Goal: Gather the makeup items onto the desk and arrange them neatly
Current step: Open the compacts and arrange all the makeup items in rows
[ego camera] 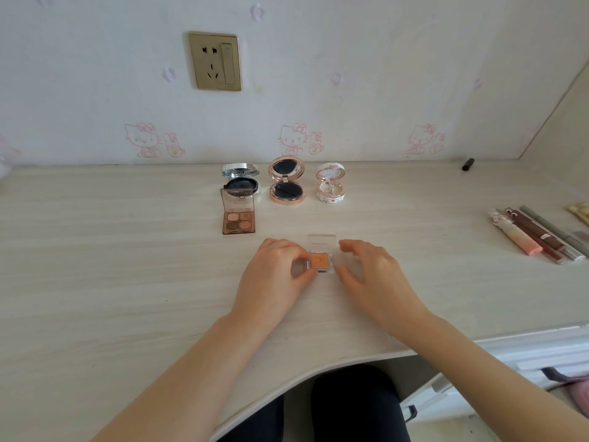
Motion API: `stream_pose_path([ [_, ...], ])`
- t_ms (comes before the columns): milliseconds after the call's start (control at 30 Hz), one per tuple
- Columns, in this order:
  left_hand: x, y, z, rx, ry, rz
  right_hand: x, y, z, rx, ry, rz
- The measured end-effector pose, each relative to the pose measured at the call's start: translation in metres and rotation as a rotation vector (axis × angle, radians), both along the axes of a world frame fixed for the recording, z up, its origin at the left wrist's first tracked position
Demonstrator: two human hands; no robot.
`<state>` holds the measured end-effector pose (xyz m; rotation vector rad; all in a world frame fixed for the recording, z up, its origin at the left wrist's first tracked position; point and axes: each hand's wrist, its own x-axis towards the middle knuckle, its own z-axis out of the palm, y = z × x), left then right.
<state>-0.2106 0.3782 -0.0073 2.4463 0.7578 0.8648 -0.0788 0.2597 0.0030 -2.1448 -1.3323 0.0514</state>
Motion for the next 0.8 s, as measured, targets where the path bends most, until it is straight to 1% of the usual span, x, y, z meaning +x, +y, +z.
stream_pose_path([
  [167,0.002,0.001,-0.001,0.020,0.008,-0.007,-0.012,-0.004,-0.002,-0.018,-0.146,0.094],
  [300,0.003,0.008,-0.003,0.023,0.007,0.016,-0.004,0.011,0.002,-0.020,-0.195,0.129],
  [400,0.005,0.015,-0.001,0.038,0.044,0.040,0.003,0.026,0.003,-0.045,-0.191,0.147],
  [567,0.008,0.034,0.004,0.119,0.121,0.075,0.008,0.054,0.003,-0.050,-0.183,0.171],
  [800,0.018,0.058,0.009,0.188,0.187,0.124,0.011,0.081,0.007,-0.063,-0.185,0.153],
])
